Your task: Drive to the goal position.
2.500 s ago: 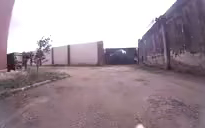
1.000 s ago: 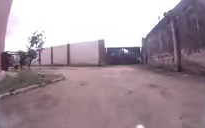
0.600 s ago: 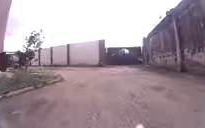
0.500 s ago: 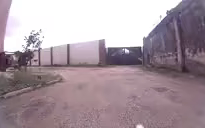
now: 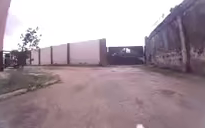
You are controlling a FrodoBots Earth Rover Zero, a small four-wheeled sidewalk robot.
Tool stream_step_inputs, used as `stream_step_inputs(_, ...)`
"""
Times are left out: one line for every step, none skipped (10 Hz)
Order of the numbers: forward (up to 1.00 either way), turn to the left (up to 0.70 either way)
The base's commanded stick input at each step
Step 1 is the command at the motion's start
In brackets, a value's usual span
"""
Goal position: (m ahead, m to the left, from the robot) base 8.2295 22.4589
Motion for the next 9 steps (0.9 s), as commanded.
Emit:
stream_step_inputs(0.5, -0.01)
stream_step_inputs(0.5, -0.01)
stream_step_inputs(0.5, -0.01)
stream_step_inputs(0.5, -0.01)
stream_step_inputs(0.5, -0.01)
stream_step_inputs(0.5, -0.01)
stream_step_inputs(0.5, -0.01)
stream_step_inputs(0.5, -0.01)
stream_step_inputs(0.5, -0.01)
